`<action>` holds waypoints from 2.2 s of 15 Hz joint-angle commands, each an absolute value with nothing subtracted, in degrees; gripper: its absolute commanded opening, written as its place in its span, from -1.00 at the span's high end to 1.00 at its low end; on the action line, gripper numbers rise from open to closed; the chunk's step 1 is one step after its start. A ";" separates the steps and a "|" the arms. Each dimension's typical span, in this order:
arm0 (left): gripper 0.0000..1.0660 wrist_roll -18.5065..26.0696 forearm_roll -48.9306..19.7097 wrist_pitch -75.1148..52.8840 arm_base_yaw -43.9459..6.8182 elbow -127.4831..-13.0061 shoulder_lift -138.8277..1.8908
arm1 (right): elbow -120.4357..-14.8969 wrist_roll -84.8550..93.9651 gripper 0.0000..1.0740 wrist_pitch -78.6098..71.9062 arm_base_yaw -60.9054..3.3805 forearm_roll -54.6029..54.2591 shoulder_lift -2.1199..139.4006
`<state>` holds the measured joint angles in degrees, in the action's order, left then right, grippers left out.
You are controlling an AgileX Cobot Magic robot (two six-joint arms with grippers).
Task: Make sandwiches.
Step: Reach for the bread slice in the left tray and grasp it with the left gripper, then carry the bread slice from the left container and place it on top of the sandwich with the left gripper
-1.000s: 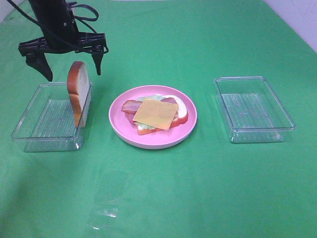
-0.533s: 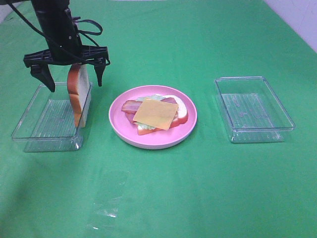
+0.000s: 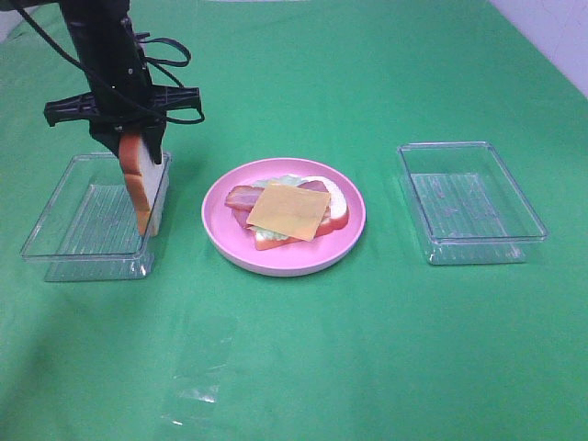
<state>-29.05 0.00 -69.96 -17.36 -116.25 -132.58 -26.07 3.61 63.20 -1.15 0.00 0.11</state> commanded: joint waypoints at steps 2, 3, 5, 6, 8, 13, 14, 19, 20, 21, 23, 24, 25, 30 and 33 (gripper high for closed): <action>0.66 -29.56 0.00 -74.14 -17.48 -116.02 -132.98 | -25.95 4.07 -0.81 62.80 -0.80 0.00 0.40; 0.67 -29.56 0.00 -74.89 -17.48 -116.37 -132.98 | -25.95 4.07 -0.81 62.80 -0.80 0.00 0.40; 0.67 -29.56 0.00 -75.57 -17.48 -116.65 -132.64 | -25.95 4.07 -0.81 62.80 -0.80 0.00 0.40; 0.67 -29.56 0.00 -75.57 -17.48 -116.65 -131.95 | -25.95 4.07 -0.81 62.80 -0.80 0.00 0.40; 0.67 -30.42 0.00 -75.57 -17.48 -117.00 -130.41 | -25.95 4.07 -0.81 62.80 -0.80 0.00 0.40; 0.66 -30.88 -6.47 -75.57 -17.48 -117.00 -123.13 | -25.95 4.07 -0.81 62.80 -0.80 0.00 0.40; 0.66 -30.83 -6.82 -75.57 -17.48 -117.00 -122.56 | -25.95 4.07 -0.81 62.80 -0.80 0.00 0.40; 0.66 -25.84 -13.87 -74.54 -17.48 -116.94 -121.24 | -25.95 4.07 -0.81 62.80 -0.80 0.00 0.40; 0.66 -21.83 -22.12 -72.31 -17.59 -116.94 -122.96 | -25.95 4.07 -0.81 62.80 -0.80 0.00 0.40; 0.66 -19.25 -27.27 -71.16 -17.65 -116.94 -124.10 | -25.95 4.07 -0.81 62.80 -0.80 0.00 0.40; 0.66 -13.98 -35.47 -69.56 -18.28 -116.94 -126.57 | -25.95 4.07 -0.81 62.80 -0.80 0.00 0.40; 0.66 -12.15 -37.93 -68.98 -18.68 -116.94 -127.88 | -25.95 4.07 -0.81 62.80 -0.80 0.00 0.40; 0.66 -11.57 -38.67 -68.64 -19.02 -116.94 -128.63 | -25.95 4.07 -0.81 62.80 -0.80 0.00 0.40; 0.66 -9.85 -41.14 -60.62 -22.12 -116.94 -134.36 | -25.95 4.07 -0.81 62.80 -0.80 0.00 0.40; 0.66 -9.00 -44.92 -59.42 -22.17 -116.88 -136.65 | -25.95 4.07 -0.81 62.80 -0.80 0.00 0.40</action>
